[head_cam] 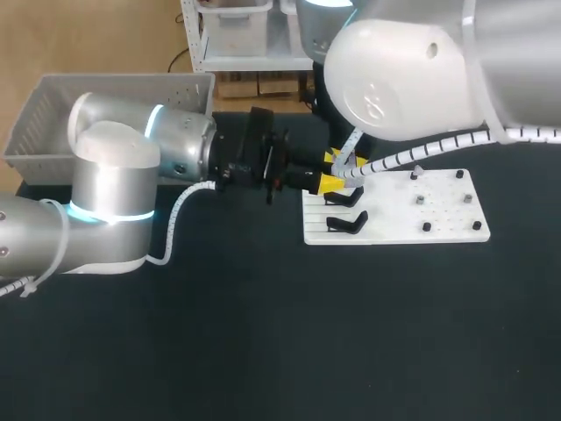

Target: Pick up each earbud case from the left stands, insert the matching earbuds, close the lid, and place the case in the box.

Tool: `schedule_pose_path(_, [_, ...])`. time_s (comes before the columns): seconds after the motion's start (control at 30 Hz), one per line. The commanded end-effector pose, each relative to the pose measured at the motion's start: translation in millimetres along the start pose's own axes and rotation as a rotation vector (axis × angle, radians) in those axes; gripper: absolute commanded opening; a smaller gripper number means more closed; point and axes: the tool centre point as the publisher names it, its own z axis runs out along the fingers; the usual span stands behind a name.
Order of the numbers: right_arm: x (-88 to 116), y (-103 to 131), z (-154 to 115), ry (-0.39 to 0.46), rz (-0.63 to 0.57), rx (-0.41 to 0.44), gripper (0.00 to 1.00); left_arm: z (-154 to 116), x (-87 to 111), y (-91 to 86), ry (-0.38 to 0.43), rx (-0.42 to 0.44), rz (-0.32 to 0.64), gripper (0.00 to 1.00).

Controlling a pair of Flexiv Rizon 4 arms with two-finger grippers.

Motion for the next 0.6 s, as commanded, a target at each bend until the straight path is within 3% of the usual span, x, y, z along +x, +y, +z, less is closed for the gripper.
schedule_pose_path(0.03, [-1.1,-0.1,1.5,-0.004,0.004,0.004,0.00,0.0,0.5,0.9,0.000,0.002,0.000,0.00])
schedule_pose_path(0.4, [-4.0,0.5,8.2,-0.002,0.001,-0.001,0.00,0.0,0.5,0.9,0.000,0.002,0.000,0.00])
schedule_pose_path(0.43, [-4.0,0.5,8.4,-0.002,0.001,-0.002,0.18,0.0,0.5,0.9,0.000,0.002,0.000,0.00])
schedule_pose_path(0.5, [-3.8,-0.2,7.6,-0.006,0.003,-0.010,0.76,0.0,0.5,0.9,0.000,0.002,0.000,0.00])
schedule_pose_path(0.57, [-1.8,-2.6,4.4,-0.011,0.001,-0.020,0.95,0.0,0.5,0.9,0.000,0.002,0.000,0.00])
schedule_pose_path(0.6, [0.1,-4.6,2.3,-0.014,-0.003,-0.030,1.00,0.0,0.5,0.9,0.000,0.002,0.000,0.00])
